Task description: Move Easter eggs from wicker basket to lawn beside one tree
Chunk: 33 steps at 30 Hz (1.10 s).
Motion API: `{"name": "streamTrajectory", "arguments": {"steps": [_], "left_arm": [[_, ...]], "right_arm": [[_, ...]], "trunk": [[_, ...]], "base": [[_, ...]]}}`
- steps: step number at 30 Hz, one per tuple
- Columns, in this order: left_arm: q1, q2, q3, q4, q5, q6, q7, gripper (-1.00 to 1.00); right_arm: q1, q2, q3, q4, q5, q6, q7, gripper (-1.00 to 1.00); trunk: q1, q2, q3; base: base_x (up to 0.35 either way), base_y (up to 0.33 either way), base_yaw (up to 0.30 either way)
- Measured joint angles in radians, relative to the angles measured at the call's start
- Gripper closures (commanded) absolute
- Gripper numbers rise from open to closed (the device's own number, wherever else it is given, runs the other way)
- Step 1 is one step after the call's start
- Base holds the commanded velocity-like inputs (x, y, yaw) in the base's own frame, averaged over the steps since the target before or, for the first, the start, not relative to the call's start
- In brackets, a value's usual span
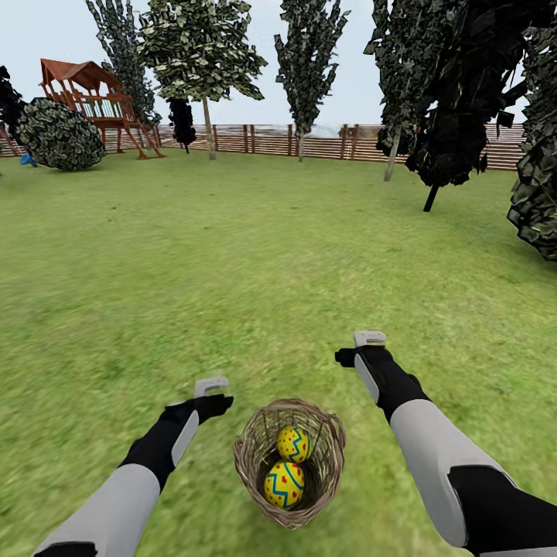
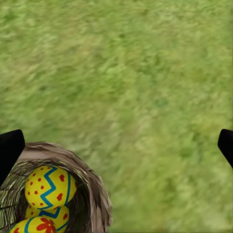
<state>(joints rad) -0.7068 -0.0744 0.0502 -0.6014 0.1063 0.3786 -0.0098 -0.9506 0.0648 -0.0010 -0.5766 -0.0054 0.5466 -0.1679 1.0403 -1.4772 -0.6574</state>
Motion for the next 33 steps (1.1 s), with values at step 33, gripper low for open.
{"name": "streamTrajectory", "arguments": {"steps": [33], "left_arm": [[0.000, -0.023, 0.004, 0.157, 0.065, -0.165, 0.002, -1.00]], "right_arm": [[0.000, 0.008, 0.002, -0.002, 0.001, -0.010, 0.003, -1.00]], "trunk": [[0.127, -0.231, -0.103]], "base": [[0.000, 0.000, 0.000]]}}
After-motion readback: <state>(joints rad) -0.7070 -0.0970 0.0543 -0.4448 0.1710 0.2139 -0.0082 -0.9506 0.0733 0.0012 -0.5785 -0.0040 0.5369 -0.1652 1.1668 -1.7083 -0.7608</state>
